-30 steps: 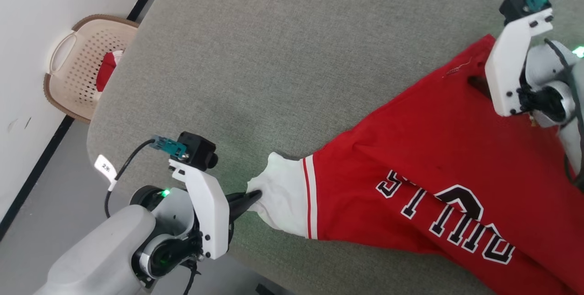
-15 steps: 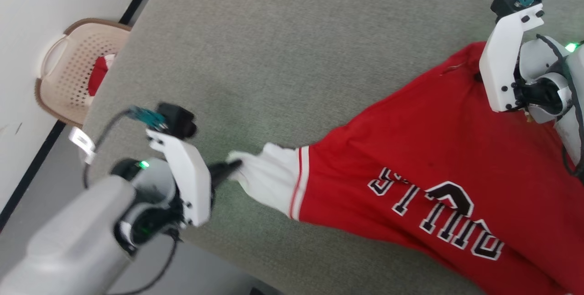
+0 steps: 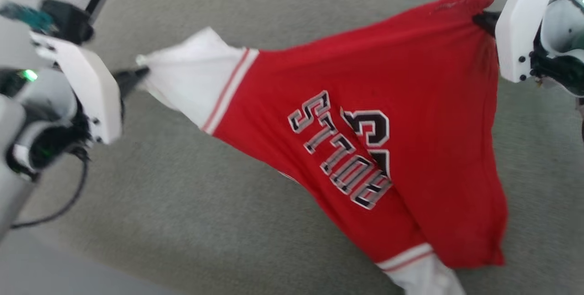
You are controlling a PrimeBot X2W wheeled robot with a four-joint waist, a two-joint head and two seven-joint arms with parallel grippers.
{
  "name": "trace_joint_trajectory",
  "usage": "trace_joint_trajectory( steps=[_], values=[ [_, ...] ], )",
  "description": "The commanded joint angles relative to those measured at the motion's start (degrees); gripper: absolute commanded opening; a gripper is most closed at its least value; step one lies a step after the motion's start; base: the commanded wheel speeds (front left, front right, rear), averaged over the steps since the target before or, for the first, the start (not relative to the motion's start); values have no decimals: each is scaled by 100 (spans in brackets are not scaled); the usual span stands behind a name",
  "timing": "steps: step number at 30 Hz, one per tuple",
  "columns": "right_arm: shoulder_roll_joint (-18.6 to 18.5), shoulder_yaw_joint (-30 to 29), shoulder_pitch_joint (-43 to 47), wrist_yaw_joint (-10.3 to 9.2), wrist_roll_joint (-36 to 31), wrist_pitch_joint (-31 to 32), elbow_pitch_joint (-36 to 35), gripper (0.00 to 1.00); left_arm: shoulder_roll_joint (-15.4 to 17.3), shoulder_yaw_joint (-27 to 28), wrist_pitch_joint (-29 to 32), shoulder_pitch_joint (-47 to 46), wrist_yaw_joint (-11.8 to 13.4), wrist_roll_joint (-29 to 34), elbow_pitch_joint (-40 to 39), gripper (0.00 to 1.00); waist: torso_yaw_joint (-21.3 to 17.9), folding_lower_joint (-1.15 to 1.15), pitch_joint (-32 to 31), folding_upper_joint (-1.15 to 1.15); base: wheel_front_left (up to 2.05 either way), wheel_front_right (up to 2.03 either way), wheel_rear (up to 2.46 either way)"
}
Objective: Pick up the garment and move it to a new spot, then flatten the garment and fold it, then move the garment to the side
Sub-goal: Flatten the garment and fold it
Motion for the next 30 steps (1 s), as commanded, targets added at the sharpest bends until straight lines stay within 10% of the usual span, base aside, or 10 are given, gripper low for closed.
trace_joint_trajectory(
  steps=[1,18,30],
  values=[
    [-23,-83,86,-4,-35,-70,-119,0,97,81,31,-175,-16,51,18,0,-374,0,-303,0,0,0,0],
    [254,-1279,463,-5,-636,340,-1698,0,84,224,185,-1671,-93,623,501,0,-1256,0,-1045,0,0,0,0],
    [892,-1804,-278,-4,-1670,-731,-802,0,-734,206,-959,-2784,-281,1352,1709,0,-1453,0,-551,0,0,0,0]
  ],
)
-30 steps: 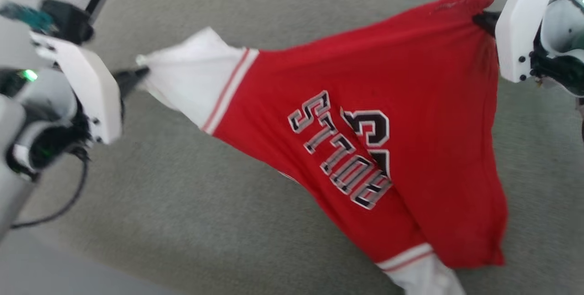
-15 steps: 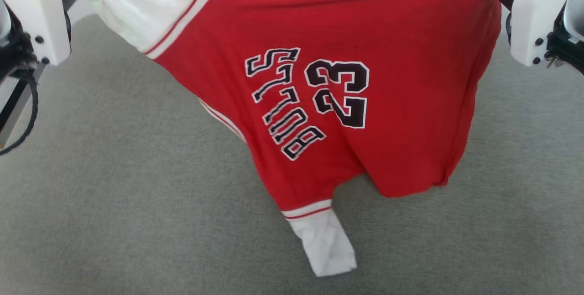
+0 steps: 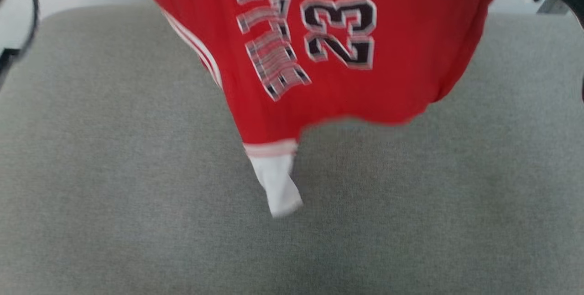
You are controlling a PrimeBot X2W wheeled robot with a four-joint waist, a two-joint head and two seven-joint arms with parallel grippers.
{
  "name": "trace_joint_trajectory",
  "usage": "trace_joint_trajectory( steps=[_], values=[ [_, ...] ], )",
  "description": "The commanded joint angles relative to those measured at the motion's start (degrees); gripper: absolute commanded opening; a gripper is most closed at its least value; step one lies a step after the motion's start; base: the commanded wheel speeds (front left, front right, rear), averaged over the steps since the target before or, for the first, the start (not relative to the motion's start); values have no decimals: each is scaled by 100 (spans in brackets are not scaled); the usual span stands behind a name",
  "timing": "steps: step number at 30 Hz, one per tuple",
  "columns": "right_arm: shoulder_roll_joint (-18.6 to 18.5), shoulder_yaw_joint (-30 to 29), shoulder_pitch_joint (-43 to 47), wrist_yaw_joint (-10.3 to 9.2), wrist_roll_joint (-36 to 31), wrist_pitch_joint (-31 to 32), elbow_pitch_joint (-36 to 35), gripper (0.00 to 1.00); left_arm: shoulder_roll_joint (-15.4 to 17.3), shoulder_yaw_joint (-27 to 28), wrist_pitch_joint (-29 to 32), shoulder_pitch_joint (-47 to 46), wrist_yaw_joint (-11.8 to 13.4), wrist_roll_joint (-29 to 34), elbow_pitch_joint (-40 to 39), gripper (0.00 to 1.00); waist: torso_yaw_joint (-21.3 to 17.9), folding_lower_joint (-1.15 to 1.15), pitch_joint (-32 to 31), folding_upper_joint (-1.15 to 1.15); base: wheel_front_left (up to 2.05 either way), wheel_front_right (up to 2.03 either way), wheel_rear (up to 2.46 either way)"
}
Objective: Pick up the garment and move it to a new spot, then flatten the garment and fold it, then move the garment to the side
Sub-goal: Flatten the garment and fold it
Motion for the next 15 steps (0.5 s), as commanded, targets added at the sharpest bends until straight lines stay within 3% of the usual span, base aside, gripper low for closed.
trace_joint_trajectory(
  steps=[1,11,15],
  values=[
    [67,12,-116,-4,-159,-181,129,0,-31,37,-152,-186,-4,90,128,0,-68,0,219,0,0,0,0],
    [792,-873,-1502,-5,-2197,-2961,1672,0,-471,207,-3095,-1740,47,1266,1368,0,-84,0,842,0,0,0,0],
    [964,-976,-1581,-5,-2626,-3380,2248,0,-495,117,-3456,-1656,-251,1422,1581,0,-12,0,858,0,0,0,0]
  ],
)
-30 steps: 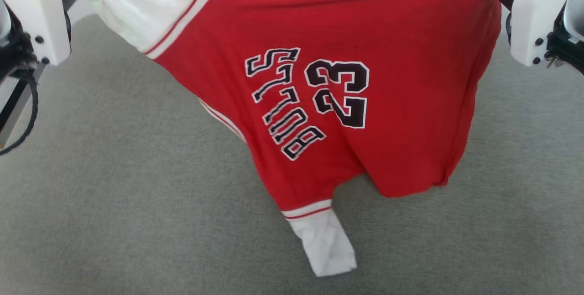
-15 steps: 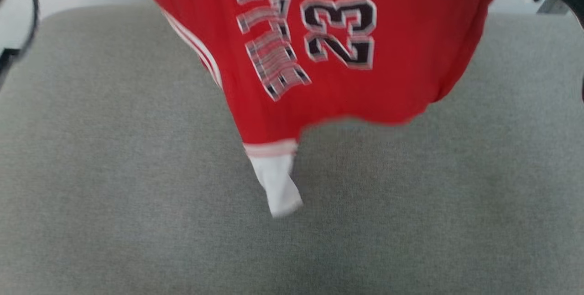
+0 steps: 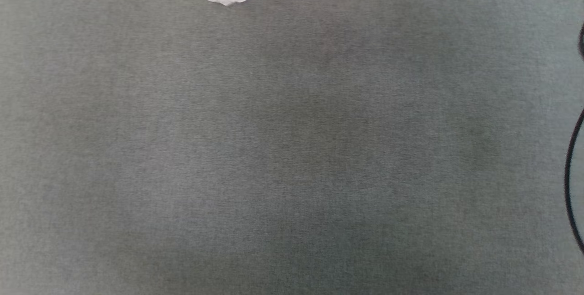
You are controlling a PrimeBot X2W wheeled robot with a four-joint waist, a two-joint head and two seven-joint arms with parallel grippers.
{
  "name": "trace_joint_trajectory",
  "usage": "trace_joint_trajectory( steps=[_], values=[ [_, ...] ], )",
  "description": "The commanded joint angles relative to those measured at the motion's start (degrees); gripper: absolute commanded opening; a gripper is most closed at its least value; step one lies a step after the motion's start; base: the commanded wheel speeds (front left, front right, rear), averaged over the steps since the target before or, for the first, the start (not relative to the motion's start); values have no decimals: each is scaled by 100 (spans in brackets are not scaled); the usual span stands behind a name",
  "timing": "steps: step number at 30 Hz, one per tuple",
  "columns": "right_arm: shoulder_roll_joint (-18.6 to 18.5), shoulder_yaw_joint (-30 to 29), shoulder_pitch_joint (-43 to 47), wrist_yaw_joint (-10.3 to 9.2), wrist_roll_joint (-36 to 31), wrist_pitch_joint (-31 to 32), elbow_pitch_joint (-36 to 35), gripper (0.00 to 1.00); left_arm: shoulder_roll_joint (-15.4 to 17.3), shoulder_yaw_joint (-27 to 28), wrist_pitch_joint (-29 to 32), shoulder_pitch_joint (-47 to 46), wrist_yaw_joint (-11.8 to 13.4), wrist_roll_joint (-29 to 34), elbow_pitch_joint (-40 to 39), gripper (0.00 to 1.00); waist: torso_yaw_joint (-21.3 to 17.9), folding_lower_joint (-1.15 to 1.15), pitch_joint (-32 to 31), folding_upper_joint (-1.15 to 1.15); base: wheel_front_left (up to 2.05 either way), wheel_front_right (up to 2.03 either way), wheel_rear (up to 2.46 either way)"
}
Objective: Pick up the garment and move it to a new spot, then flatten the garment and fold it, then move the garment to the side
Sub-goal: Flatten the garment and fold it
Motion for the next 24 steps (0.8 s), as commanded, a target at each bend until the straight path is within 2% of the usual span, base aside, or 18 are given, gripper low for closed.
trace_joint_trajectory(
  steps=[1,5,9,12,13,17,20,24],
  values=[
    [37,-3,58,-6,20,-33,118,0,48,-48,-39,204,-77,3,40,0,38,0,-17,0,0,0,0],
    [12,145,418,-6,122,77,523,0,121,-322,63,821,-264,-161,108,0,134,0,-93,0,0,0,0],
    [-32,392,968,-7,500,336,676,0,219,-617,591,1678,-307,-673,-58,0,213,0,-210,0,0,0,0],
    [-55,560,1497,-6,862,559,606,0,402,-870,996,2314,-313,-1145,-510,0,242,0,-291,0,0,0,0],
    [-125,718,1823,-6,1103,713,473,0,579,-986,1277,2746,-308,-1493,-840,0,254,0,-345,0,0,0,0],
    [-308,897,2586,-6,1642,1025,46,0,896,-1145,1877,3603,-309,-2139,-1587,0,277,0,-468,0,0,0,0],
    [-450,1006,3162,-6,2024,1267,-447,0,1177,-1190,2282,4232,-179,-2589,-2201,0,283,0,-536,0,0,0,0],
    [-689,1126,3976,-6,2412,1642,-1222,0,1559,-1246,2665,4984,291,-3038,-3139,0,287,0,-605,0,0,0,0]
  ],
)
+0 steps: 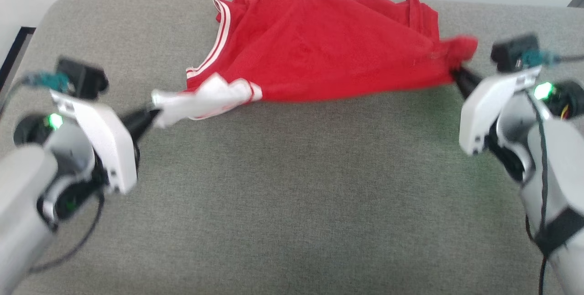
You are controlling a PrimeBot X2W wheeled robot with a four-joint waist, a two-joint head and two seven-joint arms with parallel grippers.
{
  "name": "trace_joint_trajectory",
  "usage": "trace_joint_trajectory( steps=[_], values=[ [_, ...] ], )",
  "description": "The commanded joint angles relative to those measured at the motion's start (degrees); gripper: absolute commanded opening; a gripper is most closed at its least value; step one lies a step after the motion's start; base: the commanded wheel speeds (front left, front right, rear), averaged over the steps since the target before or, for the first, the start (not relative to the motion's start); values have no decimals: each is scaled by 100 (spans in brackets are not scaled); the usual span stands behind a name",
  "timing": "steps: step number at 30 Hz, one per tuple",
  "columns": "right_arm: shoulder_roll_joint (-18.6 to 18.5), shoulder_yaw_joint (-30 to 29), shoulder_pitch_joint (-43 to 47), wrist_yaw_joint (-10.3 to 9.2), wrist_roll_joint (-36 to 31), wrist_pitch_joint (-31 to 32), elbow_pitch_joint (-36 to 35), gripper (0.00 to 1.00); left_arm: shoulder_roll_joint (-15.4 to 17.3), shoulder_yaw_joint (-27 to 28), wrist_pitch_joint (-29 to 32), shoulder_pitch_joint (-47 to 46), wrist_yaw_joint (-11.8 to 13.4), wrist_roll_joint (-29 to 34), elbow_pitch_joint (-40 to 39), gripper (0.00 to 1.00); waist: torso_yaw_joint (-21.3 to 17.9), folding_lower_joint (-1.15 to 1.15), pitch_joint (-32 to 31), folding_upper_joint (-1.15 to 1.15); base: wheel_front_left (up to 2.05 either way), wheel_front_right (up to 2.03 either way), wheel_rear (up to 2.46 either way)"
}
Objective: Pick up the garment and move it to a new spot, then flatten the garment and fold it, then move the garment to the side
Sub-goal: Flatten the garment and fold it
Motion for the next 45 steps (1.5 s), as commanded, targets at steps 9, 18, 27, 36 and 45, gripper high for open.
trace_joint_trajectory(
  steps=[9,18,27,36,45],
  values=[
    [-582,123,1764,-6,470,896,-1887,0,918,-193,393,1479,1280,-551,-2088,0,-42,0,-122,0,0,0,0],
    [-1138,178,3048,-5,859,1764,-3147,0,1379,-510,488,2532,2020,-918,-3157,0,-113,0,-153,0,0,0,0],
    [-1549,208,4013,-5,1449,2313,-3806,0,1373,-837,499,3085,2246,-1052,-3340,0,-167,0,-238,0,0,0,0],
    [-1422,-273,4361,-5,1583,2186,-4309,0,1834,-607,450,2839,2321,-858,-3580,0,-224,0,-280,0,0,0,0],
    [-1090,-739,3824,-6,1199,2366,-4560,0,2172,-161,816,1664,1944,-117,-3523,0,-309,0,-134,0,0,0,0]
  ],
)
